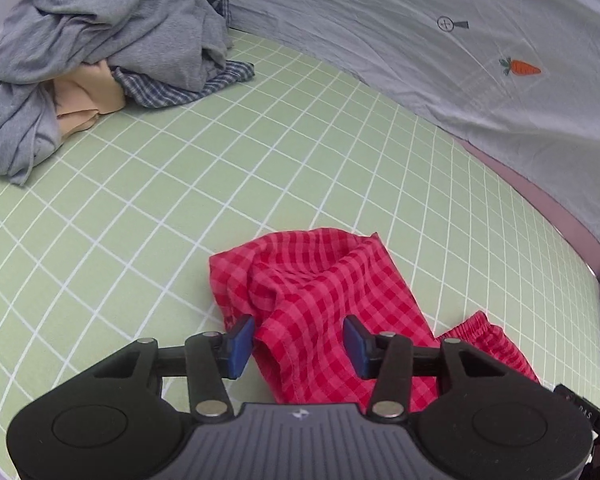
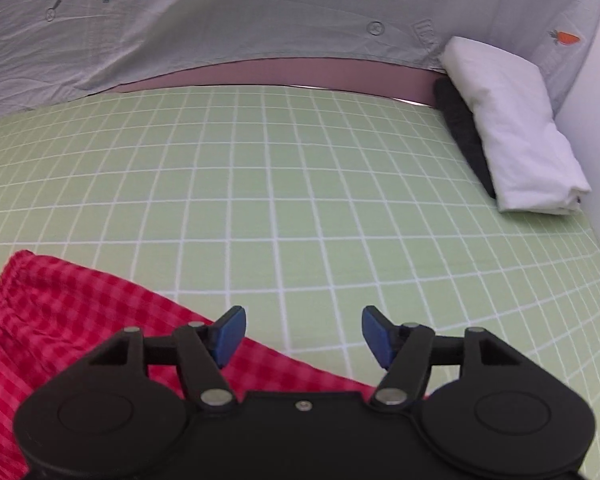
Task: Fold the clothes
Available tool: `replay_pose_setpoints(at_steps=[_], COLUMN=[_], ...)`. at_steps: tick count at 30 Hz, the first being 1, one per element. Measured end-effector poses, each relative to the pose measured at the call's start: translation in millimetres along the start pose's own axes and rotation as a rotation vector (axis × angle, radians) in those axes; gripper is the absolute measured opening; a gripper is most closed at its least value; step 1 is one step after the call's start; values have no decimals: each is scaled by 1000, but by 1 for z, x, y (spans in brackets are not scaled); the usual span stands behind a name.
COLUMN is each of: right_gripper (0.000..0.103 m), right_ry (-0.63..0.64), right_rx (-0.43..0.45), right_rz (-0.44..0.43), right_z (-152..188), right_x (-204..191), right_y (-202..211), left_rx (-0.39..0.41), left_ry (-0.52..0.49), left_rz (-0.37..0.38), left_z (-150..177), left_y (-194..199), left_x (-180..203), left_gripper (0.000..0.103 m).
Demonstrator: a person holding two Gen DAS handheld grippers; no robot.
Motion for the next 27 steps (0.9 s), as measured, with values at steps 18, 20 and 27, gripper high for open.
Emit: replay_pose_setpoints(at_steps=[18, 20, 27], right_gripper=[14, 0, 0], right_ry=[250, 263, 21], right_rx=[-105, -95, -3], right_rz=[-365, -366, -152], right_z=[8, 5, -21], right_x=[-105, -101, -26], right_y=[-26, -26, -35], left_rx=[-46, -37, 11], left_ry=[9, -9, -7], left_rz=[15, 19, 41], left_z=[4, 3, 2], left_y=[-17, -15, -4], left_x=[6, 9, 11], left_gripper=[11, 9, 3])
Point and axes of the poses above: each gripper's, at about its wrist camera, not at the fingertips, and y roughly against the way its jaws point, x to its right, z to its underside, the point moved 6 cm from there along -y, roughly the way its jaws point, and after that the axes turned 9 degrees about -y, right-handed, at the moved point
